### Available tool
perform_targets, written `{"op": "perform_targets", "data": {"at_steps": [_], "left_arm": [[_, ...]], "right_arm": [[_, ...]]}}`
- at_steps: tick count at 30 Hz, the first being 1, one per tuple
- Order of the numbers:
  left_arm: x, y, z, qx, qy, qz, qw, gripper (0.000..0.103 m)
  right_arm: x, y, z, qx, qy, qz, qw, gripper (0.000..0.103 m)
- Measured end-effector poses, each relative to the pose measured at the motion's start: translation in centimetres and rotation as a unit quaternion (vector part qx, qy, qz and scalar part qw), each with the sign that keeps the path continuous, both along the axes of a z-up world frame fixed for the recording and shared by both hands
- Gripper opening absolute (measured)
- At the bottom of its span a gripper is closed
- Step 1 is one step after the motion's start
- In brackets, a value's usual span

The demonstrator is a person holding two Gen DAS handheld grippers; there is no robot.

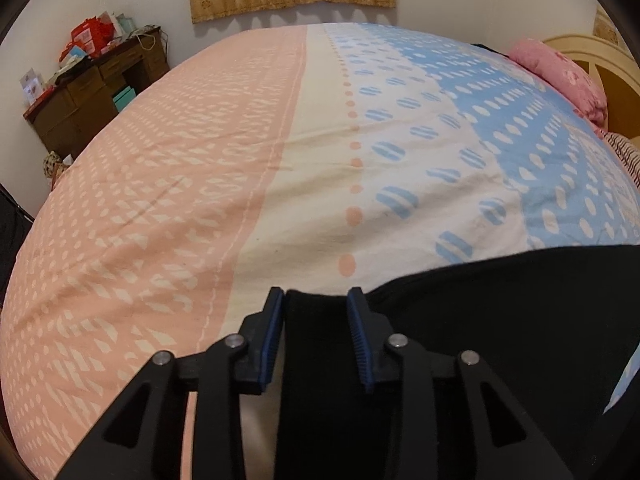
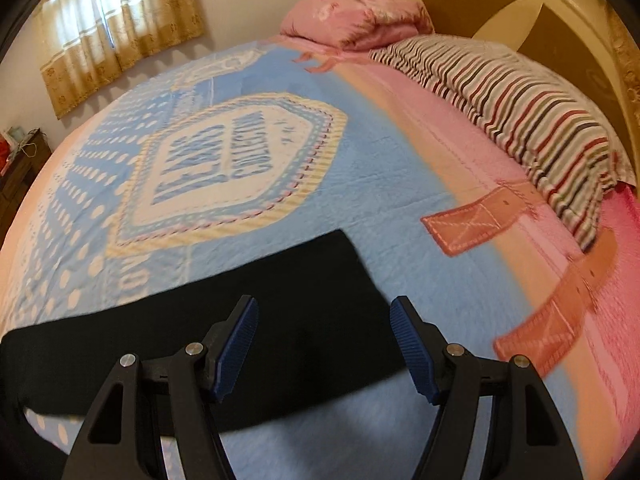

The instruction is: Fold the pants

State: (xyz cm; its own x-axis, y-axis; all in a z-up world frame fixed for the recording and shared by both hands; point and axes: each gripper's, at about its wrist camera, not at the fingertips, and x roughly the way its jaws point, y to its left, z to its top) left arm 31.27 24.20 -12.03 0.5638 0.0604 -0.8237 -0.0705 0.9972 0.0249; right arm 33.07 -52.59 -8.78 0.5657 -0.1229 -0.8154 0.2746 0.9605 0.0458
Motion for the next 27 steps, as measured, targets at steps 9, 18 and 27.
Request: {"op": "perform_targets", "data": {"at_steps": [9, 18, 27], "left_arm": [[0.5, -0.6, 0.0, 0.028, 0.015, -0.018, 0.9993, 0.03], [0.6, -0.9, 0.6, 0.025, 0.007, -0.026, 0.9993, 0.013], [-3.6, -0.4, 5.4, -0.012, -0.094, -0.042, 0.9946, 0.012]], "right_arm": [[5.8, -3.1, -3.3, 0.026, 0.051, 0.012, 0.998, 0.07], [6.4, -1.4, -3.2, 0.014, 0.036, 0.058, 0.998, 0.01], [-1.2, 0.0, 3.4, -0.003, -0.109, 0.09, 0.99, 0.007]]}}
